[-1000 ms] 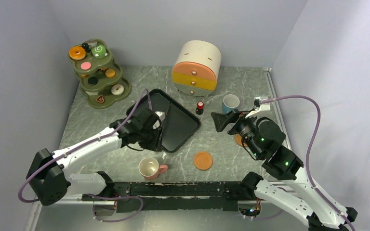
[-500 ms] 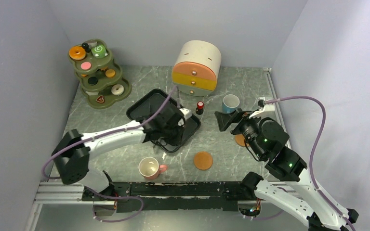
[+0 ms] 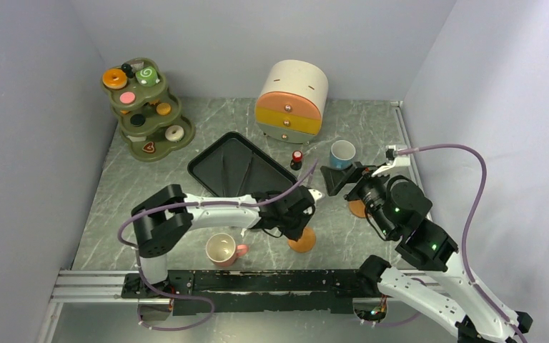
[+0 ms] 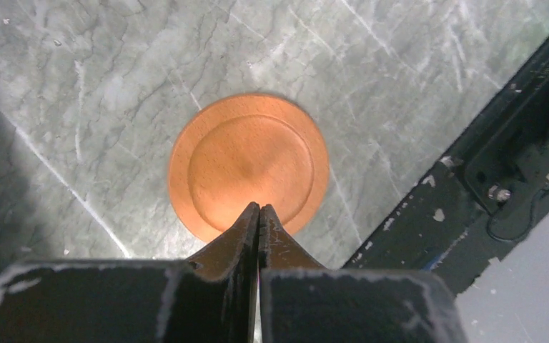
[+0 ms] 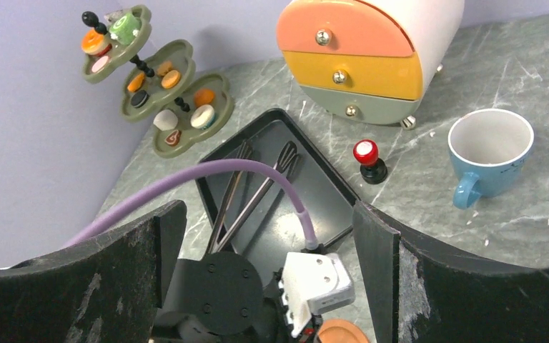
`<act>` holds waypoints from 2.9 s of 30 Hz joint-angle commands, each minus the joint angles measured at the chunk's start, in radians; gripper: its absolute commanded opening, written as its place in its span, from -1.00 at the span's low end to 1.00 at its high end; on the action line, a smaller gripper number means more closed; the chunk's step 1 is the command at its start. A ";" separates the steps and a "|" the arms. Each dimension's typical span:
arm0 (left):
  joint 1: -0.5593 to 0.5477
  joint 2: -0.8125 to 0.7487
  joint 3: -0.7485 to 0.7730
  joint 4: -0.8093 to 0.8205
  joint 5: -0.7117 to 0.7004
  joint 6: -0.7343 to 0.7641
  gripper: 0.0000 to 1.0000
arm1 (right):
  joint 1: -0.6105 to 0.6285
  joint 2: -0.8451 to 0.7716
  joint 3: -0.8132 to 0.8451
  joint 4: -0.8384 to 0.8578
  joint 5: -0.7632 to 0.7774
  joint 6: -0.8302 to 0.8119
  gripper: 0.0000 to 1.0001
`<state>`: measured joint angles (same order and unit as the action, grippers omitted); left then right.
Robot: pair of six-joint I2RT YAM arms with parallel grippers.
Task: Serve the afternoon tea
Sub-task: Move the coaster to the center of the board.
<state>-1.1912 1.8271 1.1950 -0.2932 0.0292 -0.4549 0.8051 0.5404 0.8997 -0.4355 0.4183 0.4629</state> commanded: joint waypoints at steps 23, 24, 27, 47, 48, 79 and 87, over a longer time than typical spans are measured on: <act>-0.013 0.046 -0.064 -0.245 -0.245 -0.081 -0.90 | -0.006 -0.028 -0.005 0.012 0.025 -0.011 0.80; -0.013 0.041 -0.072 -0.252 -0.244 -0.090 -0.90 | -0.005 -0.028 -0.007 0.013 0.025 -0.012 0.80; -0.013 0.032 -0.087 -0.286 -0.255 -0.119 -0.90 | -0.005 -0.028 -0.008 0.017 0.024 -0.012 0.80; 0.054 -0.070 -0.199 -0.453 -0.360 -0.270 -0.90 | -0.004 -0.036 -0.015 0.018 0.025 -0.013 0.80; 0.066 -0.080 -0.210 -0.459 -0.365 -0.274 -0.90 | -0.004 -0.038 -0.017 0.020 0.025 -0.013 0.80; 0.373 -0.248 -0.367 -0.470 -0.371 -0.270 -0.90 | -0.005 -0.051 -0.029 0.021 0.031 -0.015 0.80; 0.454 -0.262 -0.386 -0.468 -0.376 -0.273 -0.90 | -0.004 -0.058 -0.029 0.016 0.042 -0.023 0.81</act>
<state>-0.7765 1.5501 0.8589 -0.7124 -0.3153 -0.7368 0.8051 0.4953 0.8764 -0.4316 0.4393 0.4568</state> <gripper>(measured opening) 0.055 0.903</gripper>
